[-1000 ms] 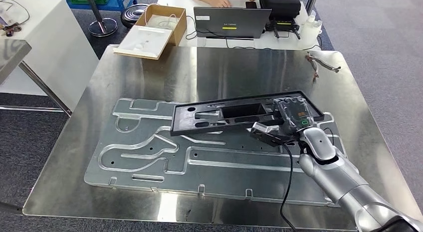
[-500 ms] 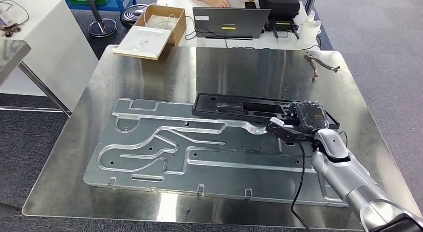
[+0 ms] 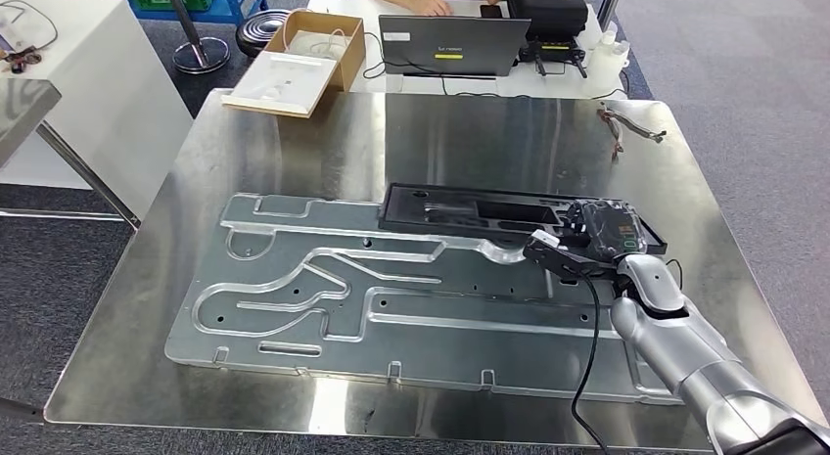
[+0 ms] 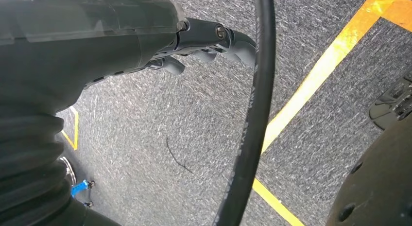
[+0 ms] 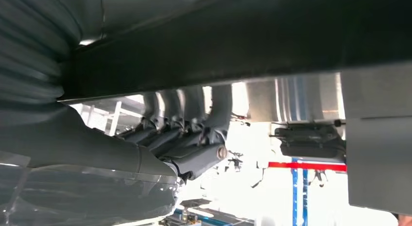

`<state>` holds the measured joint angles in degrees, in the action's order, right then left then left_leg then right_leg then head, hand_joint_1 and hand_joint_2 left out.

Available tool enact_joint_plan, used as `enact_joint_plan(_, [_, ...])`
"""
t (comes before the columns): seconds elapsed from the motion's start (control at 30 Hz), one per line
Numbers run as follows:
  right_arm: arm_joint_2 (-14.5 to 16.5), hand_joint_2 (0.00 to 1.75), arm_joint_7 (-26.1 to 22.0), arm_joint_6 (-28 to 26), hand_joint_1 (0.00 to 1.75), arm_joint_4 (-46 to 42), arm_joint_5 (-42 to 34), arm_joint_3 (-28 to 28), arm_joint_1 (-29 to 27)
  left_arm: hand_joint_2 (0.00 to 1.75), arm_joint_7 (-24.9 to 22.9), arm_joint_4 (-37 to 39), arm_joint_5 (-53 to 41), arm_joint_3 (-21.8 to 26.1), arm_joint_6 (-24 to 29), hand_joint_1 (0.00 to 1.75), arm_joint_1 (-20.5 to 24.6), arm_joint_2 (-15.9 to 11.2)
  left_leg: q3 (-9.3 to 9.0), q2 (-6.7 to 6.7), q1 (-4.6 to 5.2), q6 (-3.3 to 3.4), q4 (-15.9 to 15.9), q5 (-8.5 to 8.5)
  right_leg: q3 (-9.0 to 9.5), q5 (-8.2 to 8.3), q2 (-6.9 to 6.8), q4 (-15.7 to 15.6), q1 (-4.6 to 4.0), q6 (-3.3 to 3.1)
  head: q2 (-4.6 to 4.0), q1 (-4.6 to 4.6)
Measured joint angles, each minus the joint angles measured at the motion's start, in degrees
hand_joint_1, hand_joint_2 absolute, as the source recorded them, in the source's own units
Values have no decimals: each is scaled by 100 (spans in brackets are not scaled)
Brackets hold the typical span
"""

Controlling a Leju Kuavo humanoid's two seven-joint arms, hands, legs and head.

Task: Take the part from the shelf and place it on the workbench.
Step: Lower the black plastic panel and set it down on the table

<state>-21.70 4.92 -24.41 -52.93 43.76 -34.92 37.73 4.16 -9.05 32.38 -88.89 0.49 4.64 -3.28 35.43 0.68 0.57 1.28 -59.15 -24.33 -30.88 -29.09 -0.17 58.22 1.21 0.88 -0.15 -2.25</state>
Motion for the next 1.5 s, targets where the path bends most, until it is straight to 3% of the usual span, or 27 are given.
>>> enact_joint_plan(0.1, [-37,0,36,33,0,-39,-30,0,-42,0,-2,0,15,0,13,0,-2,0,0,0,0,0,0,0,0,0,0,0,0,0,0,0])
enact_joint_plan(0.53, [-113,0,62,-58,0,-508,196,-1,-232,0,-39,0,102,0,-29,0,-3,0,-1,-4,-1,-1,0,-1,-1,0,4,0,-2,0,0,0])
enact_joint_plan(1.2, [-156,0,269,-252,0,-2483,1242,-1,-1170,0,-32,0,138,0,-20,0,-8,-2,0,-3,11,7,-4,-11,1,0,3,-7,9,2,0,0])
enact_joint_plan(1.5, [-184,0,280,-252,0,-2845,1299,0,-1303,0,-33,1,64,0,-20,0,-6,-13,-2,-6,47,103,-34,-29,32,-4,6,-23,41,107,0,0])
